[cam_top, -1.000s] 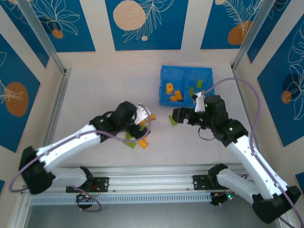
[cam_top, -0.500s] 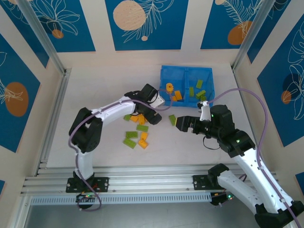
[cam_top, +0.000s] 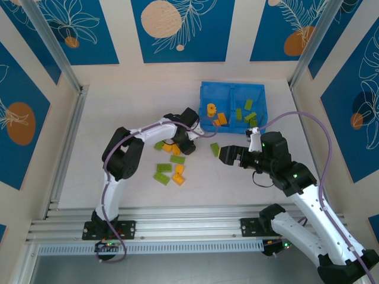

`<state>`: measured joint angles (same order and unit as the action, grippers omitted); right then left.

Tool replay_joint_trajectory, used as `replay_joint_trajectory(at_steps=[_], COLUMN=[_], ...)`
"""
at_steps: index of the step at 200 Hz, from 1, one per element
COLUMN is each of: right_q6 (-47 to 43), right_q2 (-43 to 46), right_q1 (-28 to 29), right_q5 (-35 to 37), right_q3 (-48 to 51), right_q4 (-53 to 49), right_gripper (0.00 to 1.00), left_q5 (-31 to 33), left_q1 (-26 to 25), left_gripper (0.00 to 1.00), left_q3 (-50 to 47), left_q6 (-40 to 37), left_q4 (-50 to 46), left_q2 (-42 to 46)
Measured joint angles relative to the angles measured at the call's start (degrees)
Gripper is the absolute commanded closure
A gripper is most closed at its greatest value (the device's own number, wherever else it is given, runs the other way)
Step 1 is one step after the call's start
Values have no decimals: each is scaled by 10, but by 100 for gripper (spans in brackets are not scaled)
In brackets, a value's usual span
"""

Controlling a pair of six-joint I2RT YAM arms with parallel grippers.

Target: Sort the legos into containers by color

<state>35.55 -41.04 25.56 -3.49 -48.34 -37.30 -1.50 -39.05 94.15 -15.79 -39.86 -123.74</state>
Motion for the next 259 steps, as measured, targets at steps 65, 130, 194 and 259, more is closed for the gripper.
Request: replay_joint_trajectory(at_steps=[65,130,194,259], right_q6=[9,24,42,50], right_q2=[0,0,35,78], right_q1=[1,3,4,7], right_q5=[0,9,33,48], right_q3=[-1,-9,-14,-26], right_q4=[0,7,-23,-64], right_gripper=[0,0,1,0], left_q5=[-36,-38,52,74], left_q1=[-9,-34,-30,-29], left_gripper=[68,68,71,52], left_q3=[-59,133,539,546], left_q6=[19,69,147,191], left_q4=[25,69,47,16], left_q2=[96,145,-193,-263])
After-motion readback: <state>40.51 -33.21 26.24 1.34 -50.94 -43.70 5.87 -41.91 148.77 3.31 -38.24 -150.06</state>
